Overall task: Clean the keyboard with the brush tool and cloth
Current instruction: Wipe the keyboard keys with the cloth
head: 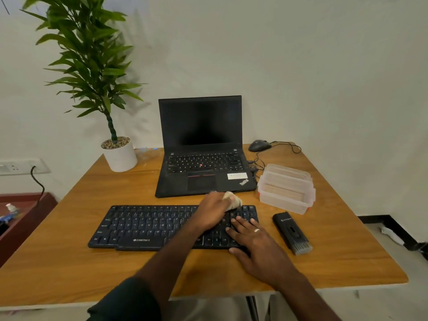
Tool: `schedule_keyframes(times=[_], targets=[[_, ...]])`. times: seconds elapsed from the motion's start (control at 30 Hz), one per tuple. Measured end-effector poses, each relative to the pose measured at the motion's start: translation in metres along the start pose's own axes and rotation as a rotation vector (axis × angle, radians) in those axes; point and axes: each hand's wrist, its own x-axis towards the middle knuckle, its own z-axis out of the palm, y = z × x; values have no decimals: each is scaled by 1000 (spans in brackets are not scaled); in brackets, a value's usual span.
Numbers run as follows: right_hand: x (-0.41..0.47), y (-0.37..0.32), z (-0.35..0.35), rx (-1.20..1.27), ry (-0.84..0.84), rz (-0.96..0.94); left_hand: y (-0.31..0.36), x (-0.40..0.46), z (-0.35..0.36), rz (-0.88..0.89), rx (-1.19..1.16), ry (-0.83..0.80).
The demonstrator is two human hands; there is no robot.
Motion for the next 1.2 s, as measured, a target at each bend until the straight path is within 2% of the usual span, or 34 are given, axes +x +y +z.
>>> schedule_keyframes(times=[0.13,0.2,0.27,0.37,0.4,0.47,0.5,0.57,0.63,0.7,0.77,0.9,1.03,1.1,1.2], targets=[[-3,3,0,38,23,0,-10,-3,-27,-300,-740,262],[-5,4,0,5,74,25,-22,-20,-57,-297,-985,335],[-6,3,2,-75,120,46,-37,-43,-93,-262,-1074,447],[3,-8,8,-191,122,44,-57,-80,-143,-219,-937,684],[9,-16,10,-200,106,34,-64,-90,-156,-212,-803,787],[23,-37,18,-198,64,-4,-78,-110,-176,-181,-382,994],[30,-48,23,-180,34,-29,-86,-119,-184,-131,-201,1029],[43,-67,33,-137,-4,-61,-105,-129,-189,-58,-6,920],[49,-76,40,-152,-3,-81,-124,-134,-181,-103,154,662],[49,-79,43,-168,-1,-72,-141,-134,-171,-124,393,499],[47,-79,43,-151,-2,-75,-148,-129,-167,-134,546,472],[47,-79,42,-135,17,-72,-139,-117,-161,-211,682,423],[47,-80,42,-134,11,-59,-130,-111,-153,-141,723,362],[46,-77,43,-136,22,-64,-128,-110,-156,-135,654,350],[46,-77,42,-99,0,-70,-117,-112,-162,-181,133,428]])
